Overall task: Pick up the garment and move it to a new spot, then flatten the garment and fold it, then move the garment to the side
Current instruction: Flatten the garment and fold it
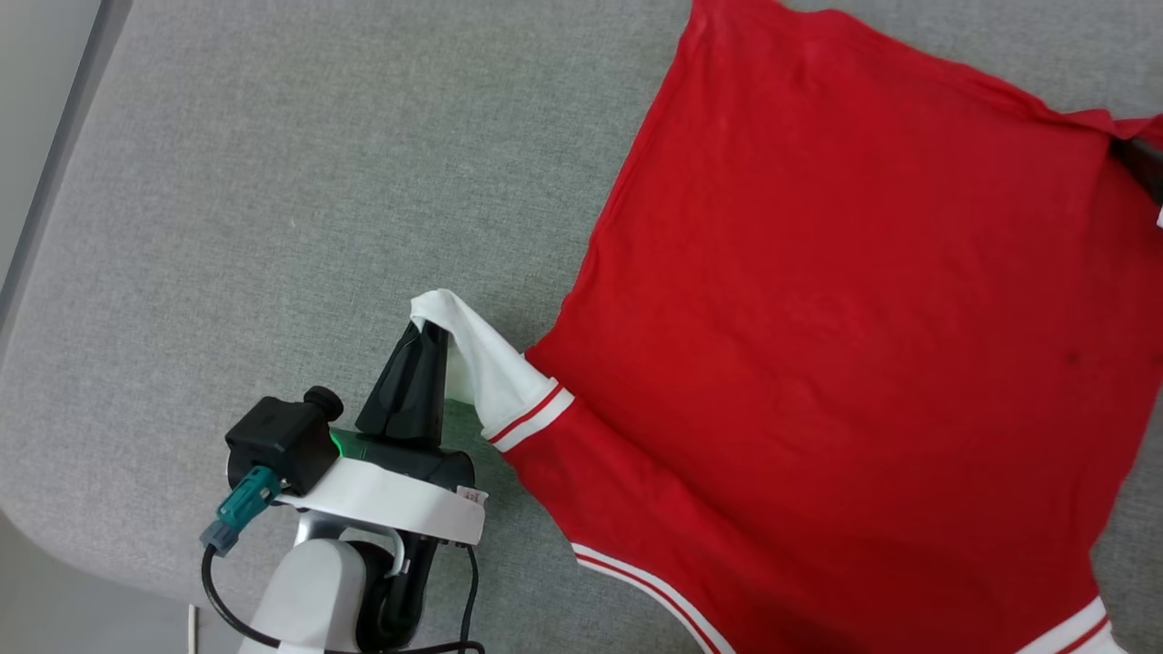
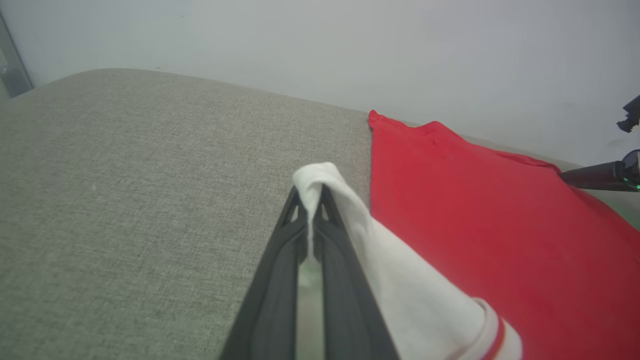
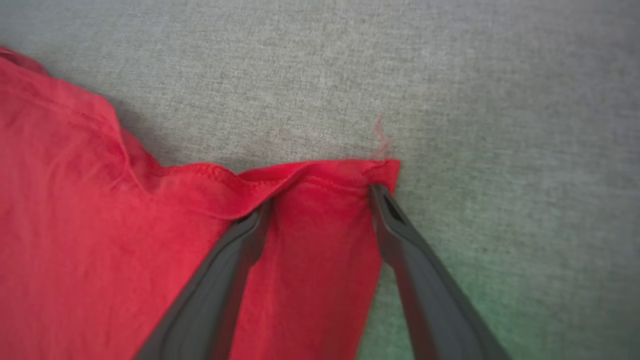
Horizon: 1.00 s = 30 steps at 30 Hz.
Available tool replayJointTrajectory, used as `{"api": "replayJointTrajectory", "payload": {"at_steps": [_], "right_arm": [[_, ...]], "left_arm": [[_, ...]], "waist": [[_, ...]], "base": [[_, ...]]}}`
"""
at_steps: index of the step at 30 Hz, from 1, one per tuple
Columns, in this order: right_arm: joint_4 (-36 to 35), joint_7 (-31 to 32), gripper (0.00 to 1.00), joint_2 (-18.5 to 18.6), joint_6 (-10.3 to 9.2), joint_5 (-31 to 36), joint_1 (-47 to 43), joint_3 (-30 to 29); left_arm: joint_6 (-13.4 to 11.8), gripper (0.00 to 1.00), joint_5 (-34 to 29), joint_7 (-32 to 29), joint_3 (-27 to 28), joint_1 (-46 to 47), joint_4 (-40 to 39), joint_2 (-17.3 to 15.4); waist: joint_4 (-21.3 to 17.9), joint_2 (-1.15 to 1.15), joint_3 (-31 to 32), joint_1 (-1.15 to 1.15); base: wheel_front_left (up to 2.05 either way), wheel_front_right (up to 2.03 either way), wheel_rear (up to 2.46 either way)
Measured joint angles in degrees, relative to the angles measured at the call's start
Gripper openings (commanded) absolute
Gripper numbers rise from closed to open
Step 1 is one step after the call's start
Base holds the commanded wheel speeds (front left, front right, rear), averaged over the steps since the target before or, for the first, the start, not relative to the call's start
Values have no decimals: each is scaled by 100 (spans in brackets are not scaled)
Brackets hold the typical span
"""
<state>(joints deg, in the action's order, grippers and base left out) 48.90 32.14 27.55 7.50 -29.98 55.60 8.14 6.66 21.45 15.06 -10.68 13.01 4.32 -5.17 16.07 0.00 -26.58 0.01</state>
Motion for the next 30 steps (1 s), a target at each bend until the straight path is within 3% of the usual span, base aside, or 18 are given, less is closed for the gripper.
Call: {"api": "replayJointTrajectory", "payload": {"at_steps": [2, 3, 4, 5, 16, 22, 30], "right_arm": [[115, 270, 100, 21, -8, 14, 67, 78], [157, 386, 87, 38, -11, 12, 107, 104], [209, 519, 37, 54, -11, 1, 140, 123], [244, 645, 0, 65, -12, -12, 174, 126], [198, 557, 0, 58, 2, -401, -31, 224], [-337, 235, 0, 360, 5, -597, -896, 366], [-1335, -146, 0, 502, 5, -783, -2713, 82]], "left_arm": [[24, 0, -14, 0, 14, 9, 1, 38], [31, 0, -15, 1, 25, 9, -4, 54], [40, 0, -33, 0, 35, 9, -2, 71], [41, 0, -55, 0, 48, 9, -2, 83], [69, 0, -213, 0, 208, -107, 300, 120], [74, 0, -265, 1, 333, -343, 527, -35], [67, 0, -240, -62, 528, -765, 856, -271]], "waist": [[83, 0, -95, -1], [110, 0, -134, -2], [132, 0, -163, -3], [149, 0, -182, -3], [41, 0, 123, -1], [-146, 0, 610, -1], [-745, 0, 1236, -1]], "base": [[0, 0, 0], [0, 0, 0], [0, 0, 0], [0, 0, 0], [0, 0, 0], [0, 0, 0], [0, 0, 0]]}}
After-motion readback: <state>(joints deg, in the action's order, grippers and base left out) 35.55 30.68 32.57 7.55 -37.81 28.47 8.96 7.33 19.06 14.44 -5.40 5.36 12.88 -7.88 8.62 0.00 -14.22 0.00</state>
